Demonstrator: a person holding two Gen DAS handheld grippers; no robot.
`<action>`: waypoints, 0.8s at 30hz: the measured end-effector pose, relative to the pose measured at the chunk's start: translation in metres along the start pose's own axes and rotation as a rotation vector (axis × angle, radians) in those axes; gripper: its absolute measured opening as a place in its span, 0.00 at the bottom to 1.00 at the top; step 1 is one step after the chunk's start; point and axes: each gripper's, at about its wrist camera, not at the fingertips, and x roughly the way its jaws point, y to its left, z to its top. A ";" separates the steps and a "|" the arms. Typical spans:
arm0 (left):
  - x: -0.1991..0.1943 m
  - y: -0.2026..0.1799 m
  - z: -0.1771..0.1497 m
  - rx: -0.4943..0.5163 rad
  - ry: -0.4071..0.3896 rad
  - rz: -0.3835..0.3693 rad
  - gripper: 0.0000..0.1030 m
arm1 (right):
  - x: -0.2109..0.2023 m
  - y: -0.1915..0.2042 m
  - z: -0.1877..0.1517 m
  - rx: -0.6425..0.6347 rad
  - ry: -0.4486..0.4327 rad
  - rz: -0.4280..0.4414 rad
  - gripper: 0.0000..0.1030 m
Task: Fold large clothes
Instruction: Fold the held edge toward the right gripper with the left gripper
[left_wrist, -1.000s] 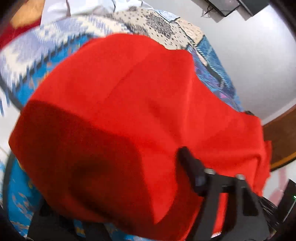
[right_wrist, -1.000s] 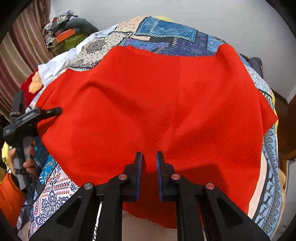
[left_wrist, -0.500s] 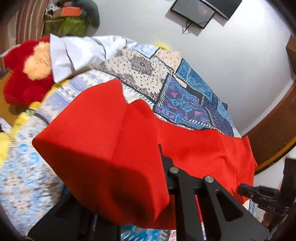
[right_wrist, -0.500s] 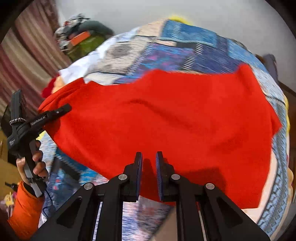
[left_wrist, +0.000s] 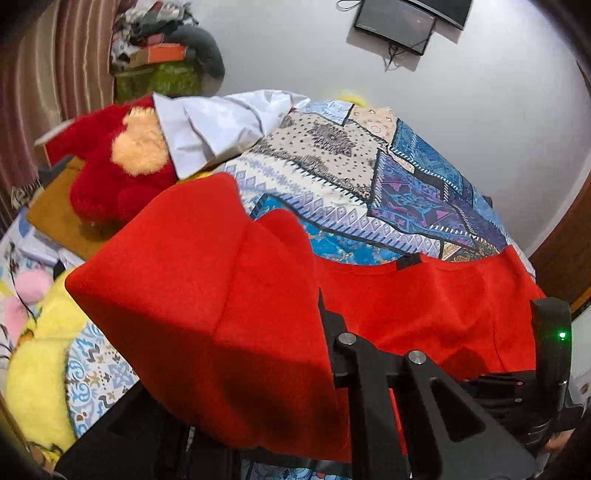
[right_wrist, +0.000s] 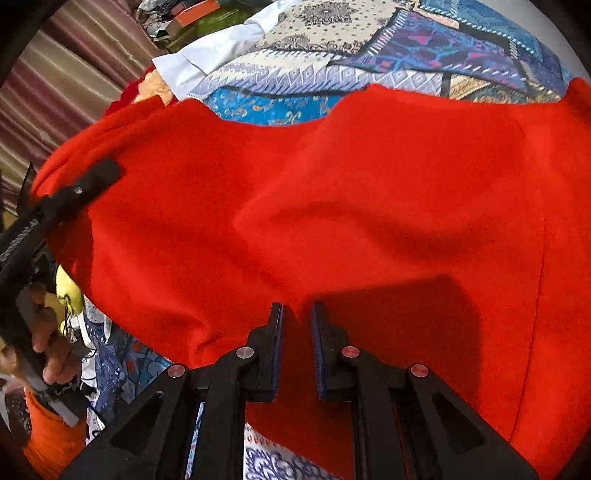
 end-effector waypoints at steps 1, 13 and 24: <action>-0.002 -0.005 0.002 0.009 -0.006 0.002 0.13 | 0.001 0.001 0.000 0.006 0.003 -0.001 0.09; -0.047 -0.152 0.055 0.200 -0.162 -0.115 0.09 | -0.133 -0.064 -0.052 0.050 -0.192 -0.113 0.09; -0.005 -0.324 -0.056 0.570 0.091 -0.205 0.09 | -0.234 -0.165 -0.151 0.215 -0.311 -0.266 0.09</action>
